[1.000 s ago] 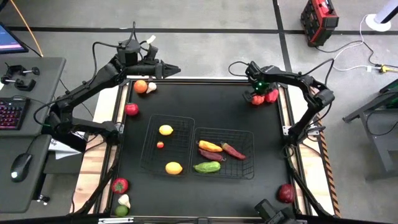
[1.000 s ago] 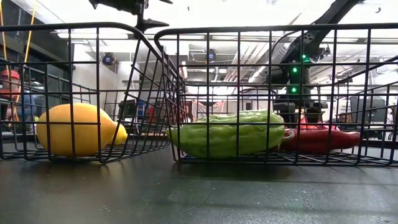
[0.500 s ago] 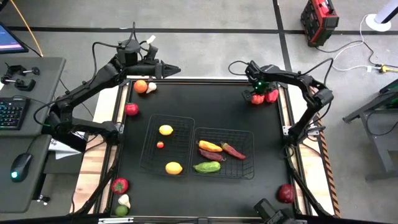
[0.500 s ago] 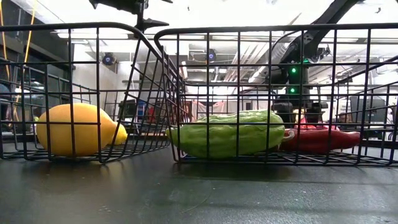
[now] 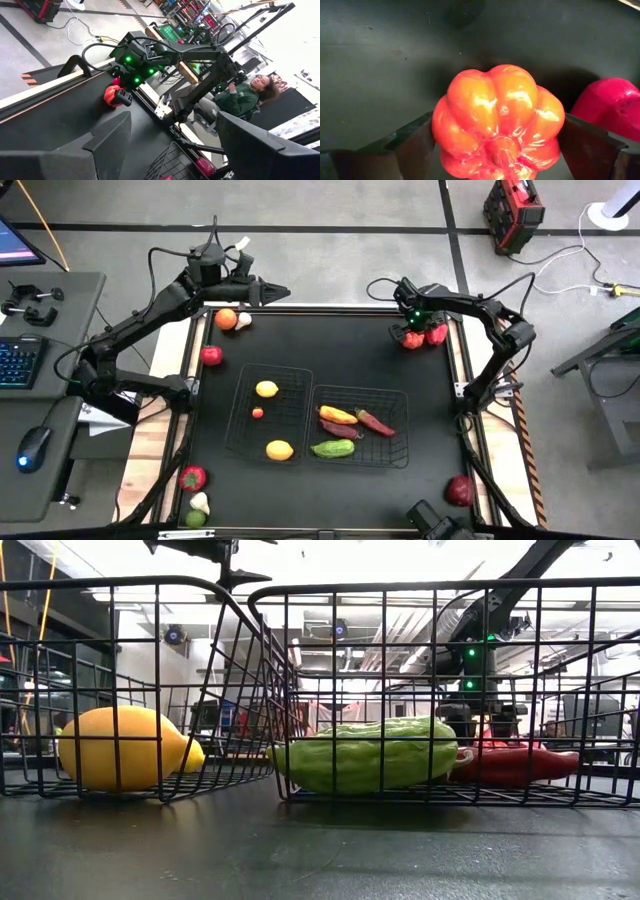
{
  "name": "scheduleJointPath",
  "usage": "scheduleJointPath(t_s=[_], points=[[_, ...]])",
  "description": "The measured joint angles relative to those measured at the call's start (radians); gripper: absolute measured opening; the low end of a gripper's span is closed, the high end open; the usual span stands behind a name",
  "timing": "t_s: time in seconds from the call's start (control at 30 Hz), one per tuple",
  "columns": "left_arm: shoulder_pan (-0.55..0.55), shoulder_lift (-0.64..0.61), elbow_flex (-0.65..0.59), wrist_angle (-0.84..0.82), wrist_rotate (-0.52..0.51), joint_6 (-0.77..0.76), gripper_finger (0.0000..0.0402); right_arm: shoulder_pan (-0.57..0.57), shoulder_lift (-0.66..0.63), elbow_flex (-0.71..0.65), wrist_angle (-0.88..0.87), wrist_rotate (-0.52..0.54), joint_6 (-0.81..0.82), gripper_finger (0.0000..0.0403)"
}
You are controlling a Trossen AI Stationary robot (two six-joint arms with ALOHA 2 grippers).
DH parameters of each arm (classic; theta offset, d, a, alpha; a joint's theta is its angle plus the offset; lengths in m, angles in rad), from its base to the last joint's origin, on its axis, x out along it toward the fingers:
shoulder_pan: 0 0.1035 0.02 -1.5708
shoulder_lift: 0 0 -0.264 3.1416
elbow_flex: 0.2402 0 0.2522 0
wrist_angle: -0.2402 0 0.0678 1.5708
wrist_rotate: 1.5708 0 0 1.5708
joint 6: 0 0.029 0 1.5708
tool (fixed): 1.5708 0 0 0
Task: Sort produce into baskets
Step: Put the orange pumpkin into the right wire basket
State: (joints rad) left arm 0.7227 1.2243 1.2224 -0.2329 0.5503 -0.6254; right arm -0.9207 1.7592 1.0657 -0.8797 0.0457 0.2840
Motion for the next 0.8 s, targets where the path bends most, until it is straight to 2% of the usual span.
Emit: scheduleJointPath(t_s=[0.2,0.47,0.57,0.67,0.8], points=[[0.000,0.000,0.000,0.006,0.000,-0.008,0.0280,0.013,-0.013,0.000,-0.006,0.008,0.002,0.0347],[0.000,0.000,0.000,0.127,0.022,-0.032,0.0280,0.046,-0.129,0.074,-0.052,-0.068,-0.020,0.0346],[0.000,0.000,0.000,0.156,0.024,-0.037,0.0280,0.078,-0.182,0.091,-0.054,-0.136,-0.019,0.0346],[0.000,0.000,0.000,0.169,0.023,-0.037,0.0280,0.139,-0.262,0.112,-0.035,-0.264,-0.014,0.0346],[0.000,0.000,0.000,0.175,0.023,-0.037,0.0280,0.289,-0.348,0.113,-0.046,-0.441,-0.019,0.0346]])
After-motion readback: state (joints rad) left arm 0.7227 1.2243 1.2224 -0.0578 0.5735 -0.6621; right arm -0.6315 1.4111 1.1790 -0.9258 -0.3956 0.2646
